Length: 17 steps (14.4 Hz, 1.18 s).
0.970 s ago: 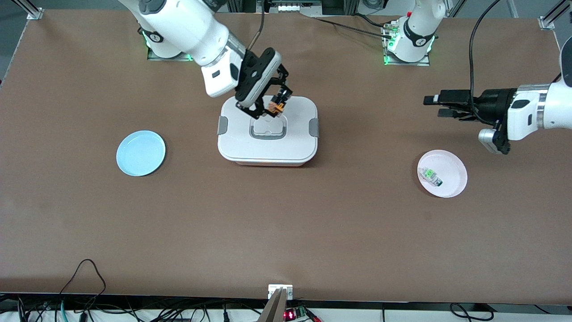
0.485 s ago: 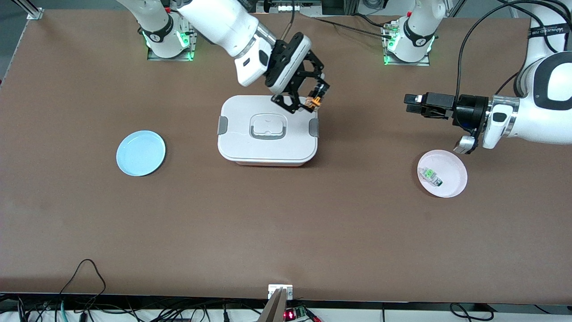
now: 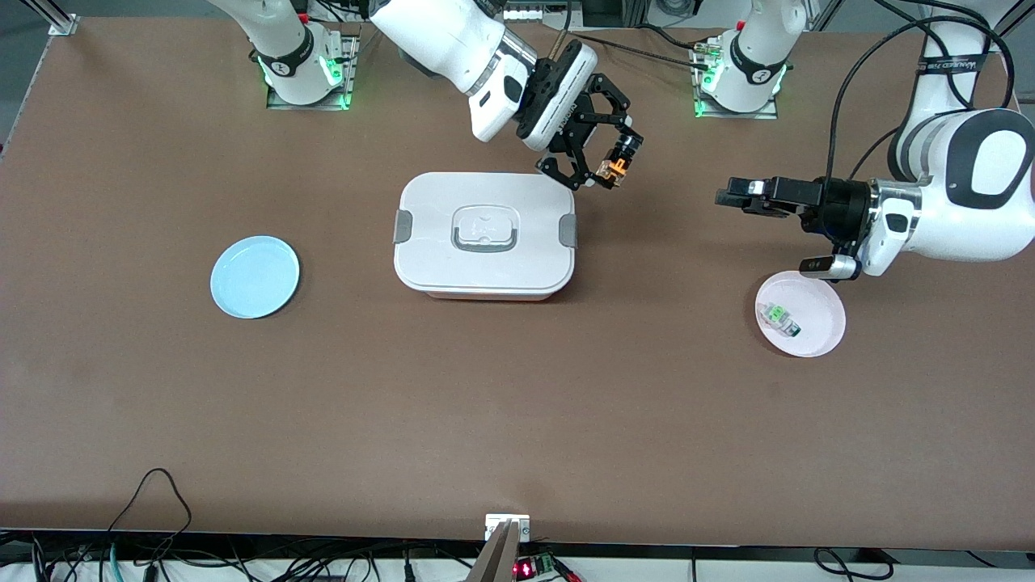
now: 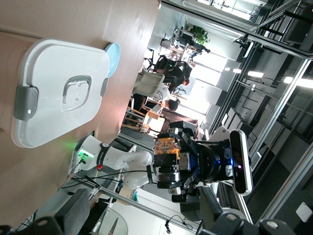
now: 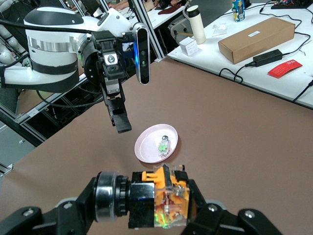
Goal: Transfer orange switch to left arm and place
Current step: 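Hold the switch up while the left gripper closes on it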
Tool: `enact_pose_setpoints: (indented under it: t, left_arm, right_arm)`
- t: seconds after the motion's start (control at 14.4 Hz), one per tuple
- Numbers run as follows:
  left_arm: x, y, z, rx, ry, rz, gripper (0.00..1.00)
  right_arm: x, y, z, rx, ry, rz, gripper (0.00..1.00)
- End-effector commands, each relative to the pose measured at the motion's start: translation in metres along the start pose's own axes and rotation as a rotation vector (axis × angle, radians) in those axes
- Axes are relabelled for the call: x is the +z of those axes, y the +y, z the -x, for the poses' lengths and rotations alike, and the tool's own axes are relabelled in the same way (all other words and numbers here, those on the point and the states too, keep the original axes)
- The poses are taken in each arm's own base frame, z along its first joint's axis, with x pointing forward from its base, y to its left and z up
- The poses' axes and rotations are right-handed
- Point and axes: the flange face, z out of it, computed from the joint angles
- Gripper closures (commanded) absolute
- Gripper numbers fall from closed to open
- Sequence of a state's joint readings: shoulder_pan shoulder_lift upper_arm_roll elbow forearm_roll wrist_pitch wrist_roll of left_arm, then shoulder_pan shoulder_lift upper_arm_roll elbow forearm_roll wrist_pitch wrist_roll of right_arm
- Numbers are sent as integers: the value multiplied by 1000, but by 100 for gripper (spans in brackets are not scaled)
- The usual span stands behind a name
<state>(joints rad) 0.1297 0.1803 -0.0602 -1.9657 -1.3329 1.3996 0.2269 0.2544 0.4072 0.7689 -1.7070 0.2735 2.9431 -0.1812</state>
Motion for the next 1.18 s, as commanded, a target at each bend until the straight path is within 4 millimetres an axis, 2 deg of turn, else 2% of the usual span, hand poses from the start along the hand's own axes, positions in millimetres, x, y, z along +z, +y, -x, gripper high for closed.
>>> enact_pose_setpoints:
  t: [0.0, 0.07, 0.21, 0.48, 0.76, 1.11]
  left_arm:
    - [14, 2, 6, -11, -3, 24, 1]
    - [26, 4, 5, -20, -20, 24, 2]
    - [35, 7, 2, -25, 0, 37, 4]
    - [65, 11, -2, -44, 27, 73, 5]
    - [80, 21, -2, -72, 45, 96, 7]
    - [101, 15, 15, -153, 4, 78, 10]
  right_arm:
    - [-2, -3, -5, 14, 24, -4, 96]
    - [-2, -3, -5, 14, 25, -4, 96]
    - [-2, -8, -6, 11, 45, -7, 96]
    - [1, -22, -3, 7, 48, -22, 96]
    - [1, -34, -5, 6, 70, -32, 96]
    - [3, -38, -4, 7, 67, -38, 96]
